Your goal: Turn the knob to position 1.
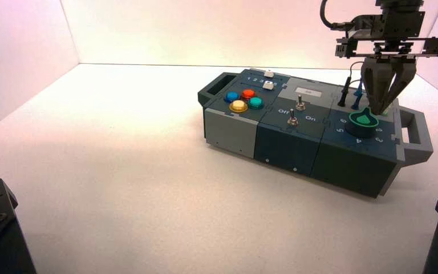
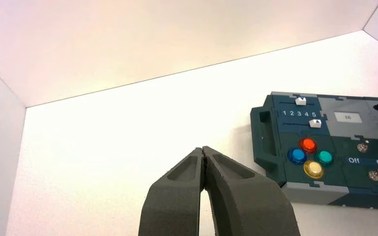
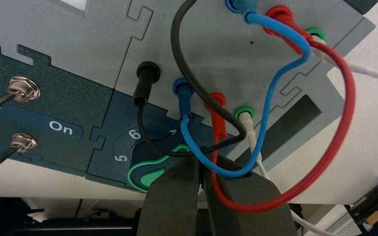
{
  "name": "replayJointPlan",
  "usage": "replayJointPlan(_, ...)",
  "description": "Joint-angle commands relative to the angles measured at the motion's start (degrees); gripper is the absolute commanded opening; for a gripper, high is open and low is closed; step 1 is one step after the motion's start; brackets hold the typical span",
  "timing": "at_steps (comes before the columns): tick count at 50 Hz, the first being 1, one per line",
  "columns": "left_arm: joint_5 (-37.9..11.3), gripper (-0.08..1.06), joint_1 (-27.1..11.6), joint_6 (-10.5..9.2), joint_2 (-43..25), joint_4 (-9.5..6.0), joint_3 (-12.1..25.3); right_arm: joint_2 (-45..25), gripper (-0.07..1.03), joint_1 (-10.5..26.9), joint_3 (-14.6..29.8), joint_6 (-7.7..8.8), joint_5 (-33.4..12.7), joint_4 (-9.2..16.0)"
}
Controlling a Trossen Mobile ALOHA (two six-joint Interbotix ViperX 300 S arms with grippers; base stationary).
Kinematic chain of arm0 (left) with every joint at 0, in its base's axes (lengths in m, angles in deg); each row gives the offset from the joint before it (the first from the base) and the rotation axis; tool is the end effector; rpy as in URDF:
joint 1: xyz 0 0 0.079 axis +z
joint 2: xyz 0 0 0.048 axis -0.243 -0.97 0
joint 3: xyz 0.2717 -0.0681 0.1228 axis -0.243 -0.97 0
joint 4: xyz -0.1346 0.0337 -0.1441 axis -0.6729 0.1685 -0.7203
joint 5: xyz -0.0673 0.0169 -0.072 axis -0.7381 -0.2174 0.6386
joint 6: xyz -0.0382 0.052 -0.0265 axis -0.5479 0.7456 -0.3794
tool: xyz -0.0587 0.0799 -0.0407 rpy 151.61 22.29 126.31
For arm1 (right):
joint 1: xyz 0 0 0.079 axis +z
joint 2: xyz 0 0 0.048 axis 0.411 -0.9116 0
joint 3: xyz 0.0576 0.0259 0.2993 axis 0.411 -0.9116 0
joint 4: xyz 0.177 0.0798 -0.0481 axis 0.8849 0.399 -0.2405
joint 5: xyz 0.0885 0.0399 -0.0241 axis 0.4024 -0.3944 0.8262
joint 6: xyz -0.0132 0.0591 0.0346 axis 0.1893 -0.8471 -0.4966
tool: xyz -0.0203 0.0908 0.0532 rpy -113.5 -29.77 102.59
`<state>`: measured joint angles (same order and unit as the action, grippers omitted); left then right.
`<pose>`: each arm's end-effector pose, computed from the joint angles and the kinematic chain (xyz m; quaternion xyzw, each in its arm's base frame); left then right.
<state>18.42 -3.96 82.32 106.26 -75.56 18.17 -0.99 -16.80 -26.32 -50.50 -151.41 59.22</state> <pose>0.2362 -0.0870 0.2218 0.0537 0.2590 -0.1821 0.9470 0.2441 0.0345 0.0570 0.0039 0.7959 -0.0225 0.6051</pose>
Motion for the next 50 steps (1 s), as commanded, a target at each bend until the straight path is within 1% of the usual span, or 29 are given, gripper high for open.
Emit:
replayJointPlan(1, 0.53, -0.03, -0.35, 0.35, -0.09, 0.09, 0.88, 0.70, -0.02, 0.09, 1.23, 0.18, -0.18, 0.18)
replayJointPlan(24, 0.62, -0.03, -0.35, 0.26, 0.88, 0.18, 0.62, 0.70, -0.02, 0.70, 1.32, 0.18, -0.53, 0.70)
replayJointPlan(36, 0.70, -0.03, -0.35, 0.26, 0.97, 0.09, 0.62, 1.41, -0.02, 0.62, 0.35, 0.09, -0.79, 0.62)
replayJointPlan(45, 0.79, -0.03, -0.35, 0.26, 0.97, 0.09, 0.44, 5.71, -0.02, 0.70, 0.35, 0.18, -0.79, -0.35)
replayJointPlan(48, 0.79, -0.03, -0.35, 0.26, 0.88, 0.18, 0.35, 7.91, -0.02, 0.62, 0.26, 0.62, -0.79, -0.44)
replayJointPlan(50, 0.88, -0.03, -0.35, 0.26, 0.79, 0.18, 0.35, 10.02, -0.02, 0.62, 0.26, 1.23, -0.70, -0.35)
